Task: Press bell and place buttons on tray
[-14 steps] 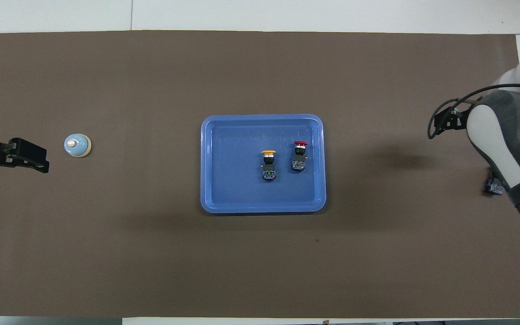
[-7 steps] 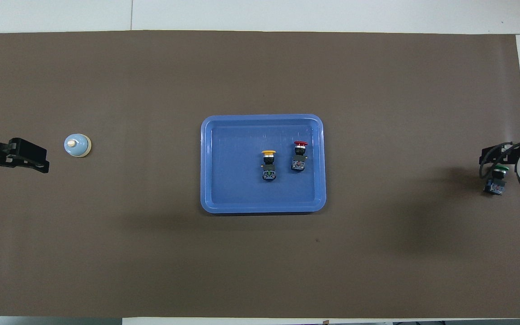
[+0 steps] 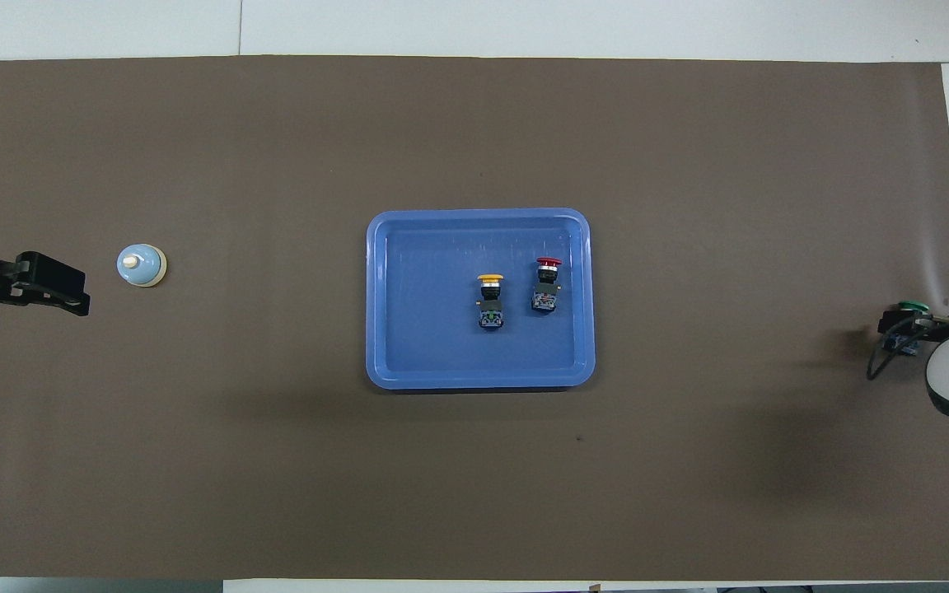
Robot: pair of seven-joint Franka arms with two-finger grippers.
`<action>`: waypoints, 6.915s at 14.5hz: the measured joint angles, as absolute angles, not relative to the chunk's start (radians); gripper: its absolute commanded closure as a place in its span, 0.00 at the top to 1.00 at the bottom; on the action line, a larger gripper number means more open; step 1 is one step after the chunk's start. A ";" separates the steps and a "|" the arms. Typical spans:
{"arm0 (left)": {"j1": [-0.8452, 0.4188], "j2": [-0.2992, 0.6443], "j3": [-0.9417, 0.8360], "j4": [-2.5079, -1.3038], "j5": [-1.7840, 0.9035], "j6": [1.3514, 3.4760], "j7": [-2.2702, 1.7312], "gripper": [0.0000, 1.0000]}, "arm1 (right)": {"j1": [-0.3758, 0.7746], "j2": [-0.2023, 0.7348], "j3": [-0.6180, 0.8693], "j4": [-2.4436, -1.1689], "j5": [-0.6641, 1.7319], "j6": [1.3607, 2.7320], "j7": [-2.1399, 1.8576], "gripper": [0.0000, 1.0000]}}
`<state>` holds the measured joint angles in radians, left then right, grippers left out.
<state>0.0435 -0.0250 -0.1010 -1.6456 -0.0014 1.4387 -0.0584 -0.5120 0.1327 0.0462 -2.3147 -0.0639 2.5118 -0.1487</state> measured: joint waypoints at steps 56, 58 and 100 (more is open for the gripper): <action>0.044 -0.025 -0.101 -1.646 -0.001 1.439 -0.058 1.00 | 0.576 0.515 0.053 -1.489 -0.005 1.931 0.625 1.00; 0.044 -0.025 -0.101 -1.646 -0.001 1.439 -0.058 1.00 | 0.491 0.443 0.050 -1.487 -0.006 1.858 0.623 1.00; 0.045 -0.026 -0.094 -1.645 -0.001 1.479 -0.058 0.00 | -0.085 -0.012 0.061 -1.567 -0.007 1.441 0.028 1.00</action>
<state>0.0449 -0.0260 -0.0942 -1.6455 -0.0014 1.4793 -0.0585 -0.0849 -0.0118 0.0615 -1.5667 -0.0072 1.4408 0.0275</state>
